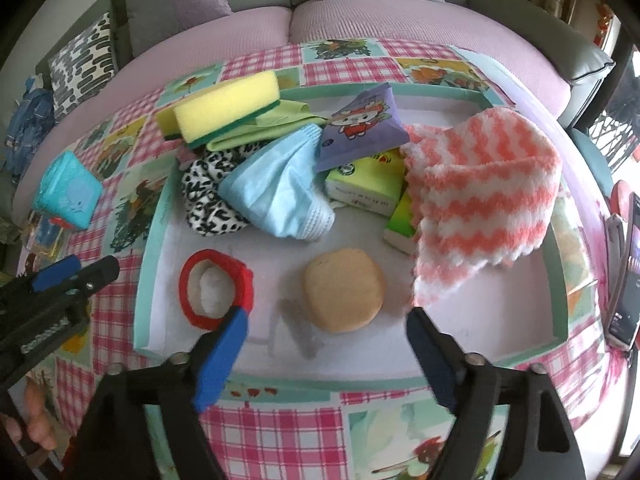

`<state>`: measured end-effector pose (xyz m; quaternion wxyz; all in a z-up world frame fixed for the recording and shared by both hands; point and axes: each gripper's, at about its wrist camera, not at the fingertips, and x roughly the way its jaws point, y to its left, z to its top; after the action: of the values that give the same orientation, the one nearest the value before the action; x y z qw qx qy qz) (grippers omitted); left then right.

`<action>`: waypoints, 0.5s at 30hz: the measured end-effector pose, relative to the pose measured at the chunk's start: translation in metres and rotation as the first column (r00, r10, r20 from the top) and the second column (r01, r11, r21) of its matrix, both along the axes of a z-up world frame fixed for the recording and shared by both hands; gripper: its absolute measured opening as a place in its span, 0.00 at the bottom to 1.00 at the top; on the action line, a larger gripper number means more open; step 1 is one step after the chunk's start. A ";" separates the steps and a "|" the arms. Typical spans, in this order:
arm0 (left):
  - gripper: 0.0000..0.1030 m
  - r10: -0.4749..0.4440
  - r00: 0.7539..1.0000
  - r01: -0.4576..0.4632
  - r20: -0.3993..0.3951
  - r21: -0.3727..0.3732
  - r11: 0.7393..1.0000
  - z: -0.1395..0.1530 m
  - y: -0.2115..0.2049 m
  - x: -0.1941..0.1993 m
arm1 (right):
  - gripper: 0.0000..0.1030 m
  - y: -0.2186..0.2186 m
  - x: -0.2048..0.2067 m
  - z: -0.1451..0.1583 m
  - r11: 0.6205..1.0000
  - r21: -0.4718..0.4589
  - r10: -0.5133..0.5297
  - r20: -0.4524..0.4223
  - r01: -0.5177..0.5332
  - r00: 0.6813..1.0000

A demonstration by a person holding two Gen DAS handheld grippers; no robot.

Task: Organize soft objects

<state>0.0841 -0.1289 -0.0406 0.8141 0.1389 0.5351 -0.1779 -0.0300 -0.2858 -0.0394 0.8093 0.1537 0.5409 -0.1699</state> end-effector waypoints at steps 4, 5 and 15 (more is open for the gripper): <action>0.76 0.051 0.998 -0.053 0.035 0.060 0.997 -0.008 0.017 -0.002 | 0.94 0.010 -0.006 0.000 1.000 0.003 0.013 0.004 -0.013 1.000; 0.77 0.065 0.997 -0.068 0.039 0.067 0.995 -0.009 0.023 -0.003 | 0.95 0.013 -0.008 0.000 1.000 0.004 0.016 0.006 -0.016 1.000; 0.94 0.145 0.988 -0.149 0.049 0.084 0.985 -0.006 0.062 -0.018 | 1.00 0.040 -0.016 0.005 0.999 0.011 0.049 0.034 -0.049 0.998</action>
<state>0.0658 -0.0667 -0.0462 0.8294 0.1382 0.5337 -0.0906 -0.0463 -0.2454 -0.0340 0.8212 0.1482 0.5319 -0.1441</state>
